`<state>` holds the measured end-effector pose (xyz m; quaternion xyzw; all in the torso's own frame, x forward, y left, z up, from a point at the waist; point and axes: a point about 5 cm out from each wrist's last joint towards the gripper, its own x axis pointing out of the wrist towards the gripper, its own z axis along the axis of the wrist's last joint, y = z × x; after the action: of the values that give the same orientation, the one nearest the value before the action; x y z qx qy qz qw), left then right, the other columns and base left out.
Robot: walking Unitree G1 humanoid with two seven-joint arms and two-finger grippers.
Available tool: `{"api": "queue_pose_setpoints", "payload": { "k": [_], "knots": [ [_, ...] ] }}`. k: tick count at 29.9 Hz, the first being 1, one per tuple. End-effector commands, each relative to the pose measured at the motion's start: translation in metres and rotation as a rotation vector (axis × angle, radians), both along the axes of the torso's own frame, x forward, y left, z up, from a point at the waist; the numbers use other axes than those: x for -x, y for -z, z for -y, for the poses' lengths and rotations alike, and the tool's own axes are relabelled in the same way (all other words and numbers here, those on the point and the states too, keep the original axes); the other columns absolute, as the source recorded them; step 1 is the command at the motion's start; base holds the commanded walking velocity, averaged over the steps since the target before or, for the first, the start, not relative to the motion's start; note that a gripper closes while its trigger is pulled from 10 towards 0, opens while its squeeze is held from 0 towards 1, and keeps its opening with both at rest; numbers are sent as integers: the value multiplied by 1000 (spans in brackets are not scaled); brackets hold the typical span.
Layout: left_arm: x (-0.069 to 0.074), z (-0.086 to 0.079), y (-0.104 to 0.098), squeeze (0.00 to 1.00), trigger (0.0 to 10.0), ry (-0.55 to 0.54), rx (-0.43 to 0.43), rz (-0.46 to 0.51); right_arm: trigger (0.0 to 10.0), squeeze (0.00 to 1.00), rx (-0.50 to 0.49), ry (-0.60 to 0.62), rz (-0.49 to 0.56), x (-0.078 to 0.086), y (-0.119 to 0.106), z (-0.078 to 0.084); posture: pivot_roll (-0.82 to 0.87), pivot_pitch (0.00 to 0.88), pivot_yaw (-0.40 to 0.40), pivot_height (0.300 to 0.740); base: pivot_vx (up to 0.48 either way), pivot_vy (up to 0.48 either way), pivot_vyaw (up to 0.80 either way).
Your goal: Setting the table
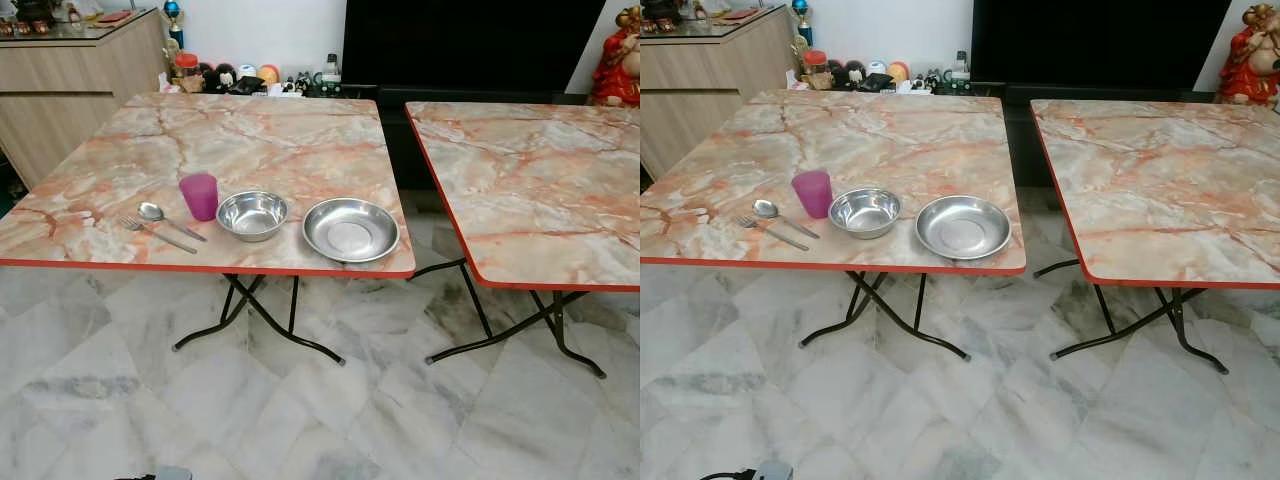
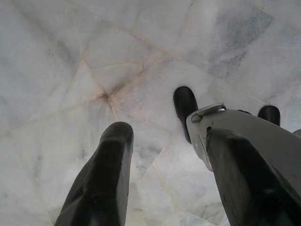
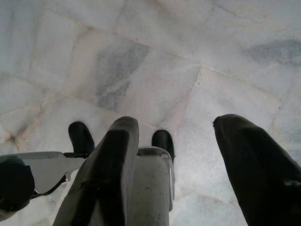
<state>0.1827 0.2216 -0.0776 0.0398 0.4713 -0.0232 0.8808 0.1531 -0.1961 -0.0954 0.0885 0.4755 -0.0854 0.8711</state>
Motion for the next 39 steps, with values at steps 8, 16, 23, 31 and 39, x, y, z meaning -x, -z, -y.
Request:
{"api": "queue_pose_setpoints", "payload": {
  "k": [8, 16, 23, 31, 39],
  "knots": [
    [2, 0, 1, 0, 10000, 1, -1, -6, 10000, 0, 1, -2, -23, 6, 2, 0, -13, 75, 3, 740, 0, 0, 0],
    [5, -4, 2, 0, 10000, -51, 7, 1, 10000, 0, -43, 26, -10, 7, 3, -3, 3, 81, -5, 740, 0, 0, 0],
    [5, -4, 2, 0, 10000, -58, 3, 4, 10000, 0, -46, 31, -9, 7, 3, -3, 1, 81, -8, 740, 0, 0, 0],
    [5, -3, 2, 0, 10000, -62, 13, 5, 10000, 0, -48, 36, -7, 8, 3, -2, 1, 86, -8, 740, 0, 0, 0],
    [5, -3, 1, 0, 10000, -66, 16, 11, 10000, 0, -48, 39, -3, 7, 3, -2, 0, 83, -6, 740, 0, 0, 0]
  ]
}}
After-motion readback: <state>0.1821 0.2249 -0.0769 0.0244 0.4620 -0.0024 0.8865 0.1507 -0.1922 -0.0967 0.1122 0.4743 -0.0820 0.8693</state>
